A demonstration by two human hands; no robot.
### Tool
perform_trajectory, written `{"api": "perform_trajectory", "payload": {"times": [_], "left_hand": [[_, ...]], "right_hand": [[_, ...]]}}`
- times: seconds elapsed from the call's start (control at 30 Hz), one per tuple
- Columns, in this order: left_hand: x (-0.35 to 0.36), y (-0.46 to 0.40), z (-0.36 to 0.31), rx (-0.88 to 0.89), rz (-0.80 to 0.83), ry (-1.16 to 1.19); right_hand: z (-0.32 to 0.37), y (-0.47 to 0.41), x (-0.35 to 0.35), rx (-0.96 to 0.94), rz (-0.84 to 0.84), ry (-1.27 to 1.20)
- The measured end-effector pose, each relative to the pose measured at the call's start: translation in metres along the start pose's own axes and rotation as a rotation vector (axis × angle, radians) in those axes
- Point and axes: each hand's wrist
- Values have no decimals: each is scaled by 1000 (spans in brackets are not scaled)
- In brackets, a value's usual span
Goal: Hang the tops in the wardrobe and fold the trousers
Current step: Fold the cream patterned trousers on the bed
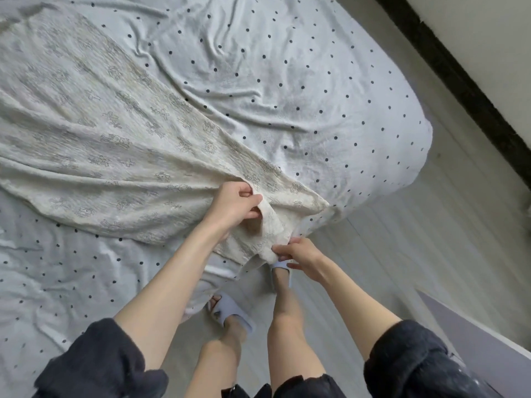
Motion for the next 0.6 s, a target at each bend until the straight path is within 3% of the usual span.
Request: {"api": "perform_trajectory", "payload": {"times": [0.2,0.3,0.4,0.47,0.53,0.6], "left_hand": [[11,3,-15,-9,97,-100],[14,5,-22,-18,128,-145],[18,3,-25,-33,114,-137],[21,1,-27,-39,113,-129],[24,0,-30,-42,132,-106],[28,-3,-31,-45,138,-115]], "right_hand": [[-17,15,-14,-83,-63,43],[-9,24,-24,-336,-171,76],[3,31,-27,-568,-38,373],[10,33,-21,-727,-38,522],[17,34,-16,-826,-103,366],[20,36,-17,-782,-130,103]]}}
Point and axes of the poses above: each hand's wrist, its own y-axis away from the middle knuckle, its own x-axis out of the palm, z = x × y, and after that the axes turned 13 degrees about -y, right-handed
